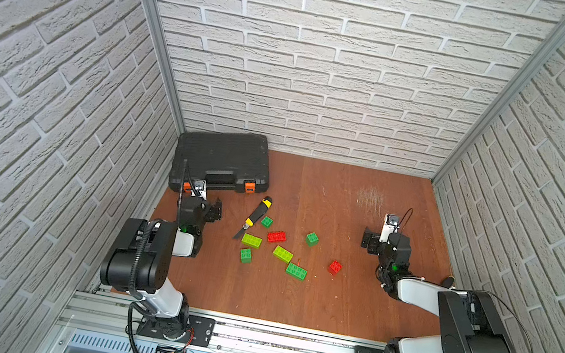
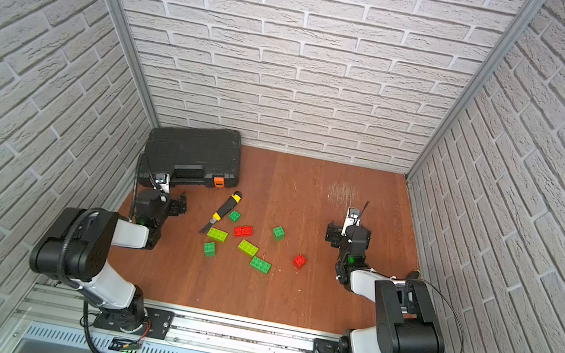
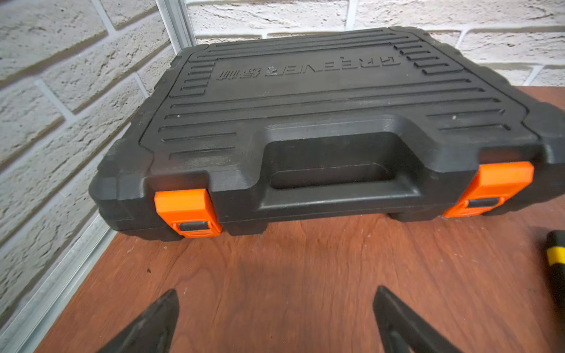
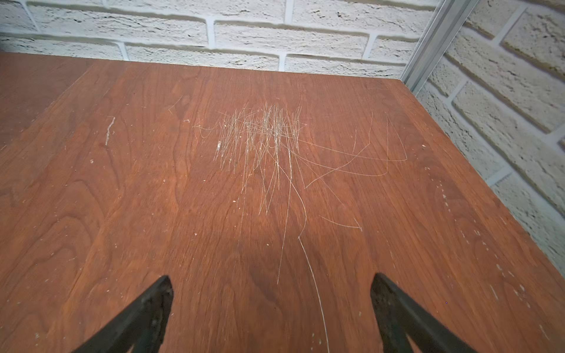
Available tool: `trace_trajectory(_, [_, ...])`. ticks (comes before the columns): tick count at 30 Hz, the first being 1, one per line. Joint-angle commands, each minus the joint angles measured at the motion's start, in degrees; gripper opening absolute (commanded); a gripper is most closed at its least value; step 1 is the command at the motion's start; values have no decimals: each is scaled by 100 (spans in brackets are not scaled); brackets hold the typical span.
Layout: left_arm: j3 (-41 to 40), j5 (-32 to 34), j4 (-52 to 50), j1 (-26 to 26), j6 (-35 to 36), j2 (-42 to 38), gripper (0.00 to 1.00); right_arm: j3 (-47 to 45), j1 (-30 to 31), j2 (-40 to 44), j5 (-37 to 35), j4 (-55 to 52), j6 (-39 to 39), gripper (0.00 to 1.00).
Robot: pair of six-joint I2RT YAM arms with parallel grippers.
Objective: Assemble a spoon with lego
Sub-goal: Pick up the lego brick from the center of the board.
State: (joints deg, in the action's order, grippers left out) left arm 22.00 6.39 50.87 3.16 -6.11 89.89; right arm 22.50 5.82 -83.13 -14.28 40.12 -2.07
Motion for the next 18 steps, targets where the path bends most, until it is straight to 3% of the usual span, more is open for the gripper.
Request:
trace_trajectory(1, [6, -46, 233, 37, 3, 20, 98, -16, -22, 39, 5, 257, 49, 100])
trace_trajectory(18, [-18, -62, 262, 43, 4, -12, 98, -22, -16, 43, 10, 260, 51, 99])
